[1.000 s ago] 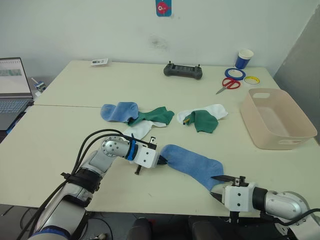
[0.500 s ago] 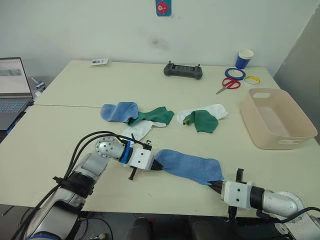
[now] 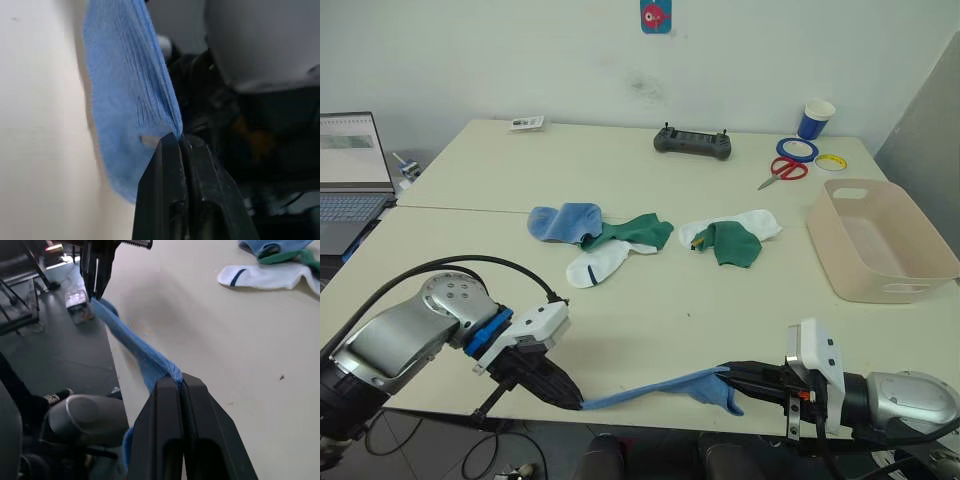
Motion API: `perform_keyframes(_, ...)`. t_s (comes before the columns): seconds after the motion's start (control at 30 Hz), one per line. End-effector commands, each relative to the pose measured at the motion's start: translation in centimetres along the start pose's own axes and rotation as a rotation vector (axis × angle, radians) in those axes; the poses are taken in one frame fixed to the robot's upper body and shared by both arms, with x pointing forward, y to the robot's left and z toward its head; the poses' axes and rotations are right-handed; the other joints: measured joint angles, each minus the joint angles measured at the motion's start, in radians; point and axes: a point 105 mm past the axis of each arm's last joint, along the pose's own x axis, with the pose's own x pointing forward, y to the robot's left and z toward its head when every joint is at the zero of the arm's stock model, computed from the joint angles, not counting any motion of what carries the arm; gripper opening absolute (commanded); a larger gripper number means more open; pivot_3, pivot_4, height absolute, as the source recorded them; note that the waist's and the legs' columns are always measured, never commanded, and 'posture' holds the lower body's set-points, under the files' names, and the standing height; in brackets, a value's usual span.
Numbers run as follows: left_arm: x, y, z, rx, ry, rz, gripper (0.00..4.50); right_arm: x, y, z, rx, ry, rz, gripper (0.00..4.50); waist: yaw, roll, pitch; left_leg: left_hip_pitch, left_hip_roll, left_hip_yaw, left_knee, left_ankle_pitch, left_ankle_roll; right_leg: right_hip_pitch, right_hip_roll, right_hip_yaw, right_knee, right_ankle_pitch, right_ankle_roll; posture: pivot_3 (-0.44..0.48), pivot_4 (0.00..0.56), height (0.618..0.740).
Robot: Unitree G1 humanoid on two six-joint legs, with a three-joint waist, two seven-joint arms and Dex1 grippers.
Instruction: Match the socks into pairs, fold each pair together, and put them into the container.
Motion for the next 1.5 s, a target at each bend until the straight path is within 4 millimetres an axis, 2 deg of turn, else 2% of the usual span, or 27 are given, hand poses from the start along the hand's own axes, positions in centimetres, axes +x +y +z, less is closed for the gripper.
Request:
perform_keyframes(0.03,0.4,1.3,0.3,-0.083,-0.027,0.014,0.00,-0.2,-0.9,-0.5,0.056,0.050,-0.065,0.03,0.000,-0.001,0.000,0.000,0.000,0.000,0.000,0.000,0.000,0.000,0.000,0.000,0.000,0.000,0.000,0.000,0.150,0.740)
perform_keyframes(0.07,0.5,1.8,0.3,-0.101,-0.032,0.029,0.00,-0.2,-1.4,-0.7,0.065,0.061,-0.093,0.03,-0.001,-0.001,0.000,0.000,0.000,0.000,0.001,0.000,0.000,0.000,0.000,0.001,0.000,0.000,0.000,0.000,0.150,0.740)
perform_keyframes(0.13,0.8,4.3,0.0,-0.136,-0.035,0.094,0.00,-0.1,-3.2,-1.3,0.097,0.080,-0.172,0.03,-0.003,-0.001,0.000,-0.001,-0.001,0.000,0.002,0.000,0.000,0.000,0.001,0.001,0.000,0.000,0.000,0.000,0.150,0.740)
perform_keyframes(0.27,1.3,7.7,-0.4,-0.127,0.012,0.183,0.00,0.3,-4.9,-2.3,0.127,0.125,-0.241,0.03,-0.004,-0.001,0.000,-0.004,-0.001,0.000,0.003,0.000,0.000,-0.002,0.001,0.001,0.000,0.002,0.002,0.000,0.150,0.740)
perform_keyframes(0.43,1.7,10.6,-0.4,-0.082,0.032,0.261,0.00,0.6,-7.1,-3.4,0.152,0.167,-0.335,0.03,-0.003,-0.001,0.000,-0.006,0.000,-0.001,0.003,0.000,0.001,-0.004,0.002,0.001,0.000,0.002,0.005,0.000,0.150,0.740)
perform_keyframes(0.57,1.5,11.9,0.9,-0.053,-0.034,0.324,0.00,0.4,-7.5,-3.7,0.165,0.178,-0.357,0.03,-0.001,-0.001,-0.001,-0.006,0.000,-0.001,0.003,0.000,0.001,-0.004,0.002,0.001,0.000,0.002,0.005,0.000,0.150,0.740)
perform_keyframes(0.6,1.3,12.0,1.1,-0.026,-0.032,0.332,0.00,0.1,-7.6,-3.9,0.141,0.189,-0.372,0.24,-0.001,-0.001,-0.001,-0.006,0.000,-0.001,0.003,0.000,0.001,-0.004,0.002,0.001,0.000,0.002,0.005,0.000,0.150,0.740)
perform_keyframes(0.7,0.5,12.6,2.0,0.042,-0.070,0.412,0.65,-0.5,-7.9,-3.9,0.105,0.188,-0.416,1.01,-0.001,-0.001,-0.001,-0.006,-0.001,-0.001,0.003,0.000,0.001,-0.003,0.002,0.001,0.000,0.003,0.006,0.000,0.150,0.740)
perform_keyframes(0.87,-1.9,12.2,2.5,0.052,-0.134,0.526,2.15,-1.8,-8.3,-3.4,0.036,0.149,-0.494,2.78,-0.005,-0.001,-0.001,-0.006,-0.001,-0.001,0.003,0.000,0.001,-0.003,0.002,0.001,0.000,0.003,0.006,0.000,0.150,0.740)
perform_keyframes(0.97,-3.2,11.1,2.3,-0.017,-0.210,0.576,3.12,-2.3,-7.8,-2.3,-0.009,0.081,-0.497,3.85,-0.009,0.000,0.000,-0.006,0.000,-0.001,0.003,0.000,0.001,-0.004,0.002,0.001,0.000,0.003,0.006,0.000,0.150,0.740)
perform_keyframes(1.03,-3.4,9.7,2.2,-0.118,-0.292,0.561,3.77,-2.3,-7.1,-1.6,-0.026,0.026,-0.482,4.50,-0.009,0.000,0.000,-0.005,0.001,-0.002,0.002,0.000,0.001,-0.004,0.002,0.001,0.000,0.002,0.006,0.000,0.150,0.740)
perform_keyframes(1.1,-3.1,8.0,1.8,-0.237,-0.331,0.496,4.37,-2.2,-6.5,-1.2,-0.015,-0.016,-0.470,4.50,-0.009,0.000,0.000,-0.005,0.001,-0.002,0.002,0.000,0.001,-0.004,0.002,0.000,0.000,0.002,0.006,0.000,0.150,0.740)
perform_keyframes(1.2,-2.2,6.1,0.7,-0.352,-0.333,0.439,4.37,-2.0,-5.5,-1.3,0.009,-0.041,-0.449,4.50,-0.010,0.000,0.000,-0.005,0.001,-0.003,0.002,0.000,0.001,-0.003,0.002,0.000,0.000,0.002,0.005,0.000,0.150,0.740)
perform_keyframes(1.33,-0.1,6.3,-1.0,-0.425,-0.304,0.499,4.37,-1.3,-4.5,-1.9,0.028,-0.029,-0.434,4.50,-0.004,0.000,0.000,-0.004,0.000,-0.002,0.002,0.000,0.001,-0.002,0.001,0.000,0.000,0.002,0.006,0.000,0.150,0.740)
perform_keyframes(1.5,1.9,5.9,-1.1,-0.491,-0.316,0.484,4.37,-1.1,-4.2,-2.6,0.037,-0.015,-0.459,4.50,-0.001,-0.001,-0.001,-0.004,-0.001,-0.002,0.003,0.000,0.001,-0.002,0.000,0.000,-0.001,0.002,0.006,0.000,0.150,0.740)
